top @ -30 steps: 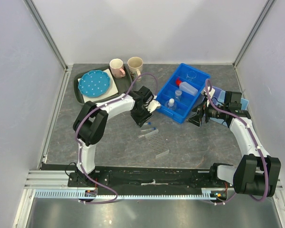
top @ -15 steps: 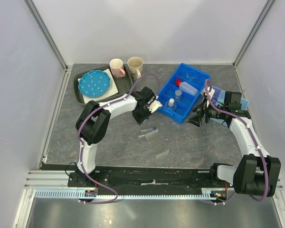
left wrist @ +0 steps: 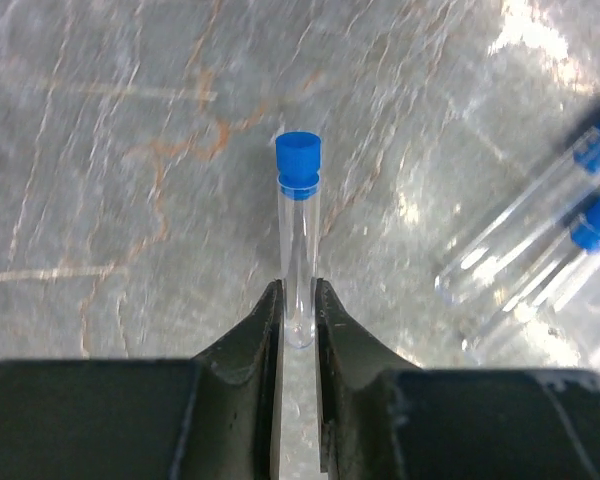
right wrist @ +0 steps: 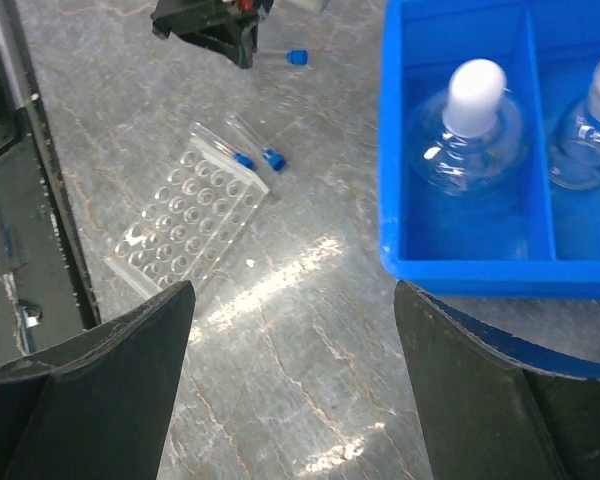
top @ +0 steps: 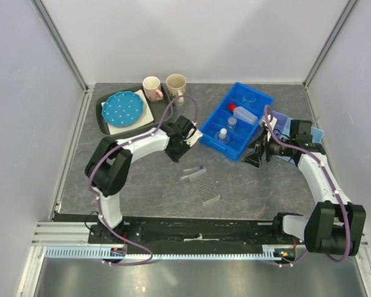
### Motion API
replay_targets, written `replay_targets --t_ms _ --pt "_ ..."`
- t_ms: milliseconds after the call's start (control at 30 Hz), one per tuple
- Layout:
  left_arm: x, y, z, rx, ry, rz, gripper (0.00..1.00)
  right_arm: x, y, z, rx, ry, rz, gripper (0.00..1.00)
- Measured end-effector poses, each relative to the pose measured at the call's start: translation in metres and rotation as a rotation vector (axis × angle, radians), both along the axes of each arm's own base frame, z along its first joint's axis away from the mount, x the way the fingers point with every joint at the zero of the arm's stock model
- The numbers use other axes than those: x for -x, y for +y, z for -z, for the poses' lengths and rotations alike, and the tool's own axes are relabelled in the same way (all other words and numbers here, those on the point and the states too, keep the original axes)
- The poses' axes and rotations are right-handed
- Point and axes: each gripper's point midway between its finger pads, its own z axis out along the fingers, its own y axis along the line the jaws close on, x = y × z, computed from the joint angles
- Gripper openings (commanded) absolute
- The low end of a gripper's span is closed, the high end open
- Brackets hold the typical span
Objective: Organize the chemistry lab equipment
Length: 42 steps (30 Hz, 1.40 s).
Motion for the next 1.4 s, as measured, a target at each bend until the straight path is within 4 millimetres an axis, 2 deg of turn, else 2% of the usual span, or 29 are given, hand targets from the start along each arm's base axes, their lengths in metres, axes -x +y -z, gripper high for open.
replay_targets --t_ms 67,167,333,467,567,667,800,933,1067,1267,1367,1400 --pt "0.005 0.005 -0.01 0.025 -0.014 -0.028 0.02 0.005 0.007 0.0 -0.001 0.008 -0.032 0.89" --pt "0.012 0.004 -0.037 0.114 -0.056 -0.061 0.02 0.011 0.022 -0.004 0.006 0.015 -0.103 0.88" --pt "0.035 -0.018 -0.089 0.387 -0.098 -0.06 0.02 0.02 0.06 -0.024 0.014 0.021 -0.266 0.87" --pt "0.064 -0.037 -0.113 0.632 -0.076 -0.056 0.02 0.023 0.089 -0.041 -0.026 0.094 -0.326 0.87" --pt "0.084 -0.048 -0.124 0.786 -0.042 -0.065 0.02 0.02 0.107 -0.042 -0.047 0.182 -0.311 0.84" --pt "0.093 -0.055 -0.135 0.888 -0.02 -0.074 0.02 0.021 0.125 -0.037 -0.039 0.279 -0.288 0.83" --pt "0.096 -0.067 -0.152 0.978 -0.003 -0.065 0.02 0.028 0.15 -0.033 -0.009 0.362 -0.273 0.79" --pt "0.098 -0.072 -0.159 1.016 0.013 -0.054 0.02 0.031 0.167 -0.033 0.006 0.407 -0.261 0.76" --pt "0.098 -0.074 -0.163 1.033 0.015 -0.053 0.02 0.024 0.174 -0.031 0.012 0.432 -0.231 0.72" --pt "0.099 -0.075 -0.164 1.037 0.015 -0.049 0.02 0.018 0.179 -0.029 0.008 0.477 -0.207 0.56" --pt "0.099 -0.076 -0.164 1.038 0.017 -0.046 0.02 0.018 0.181 -0.029 0.003 0.499 -0.203 0.46" --pt "0.099 -0.076 -0.164 1.038 0.017 -0.046 0.02 0.019 0.181 -0.029 -0.001 0.508 -0.203 0.38"
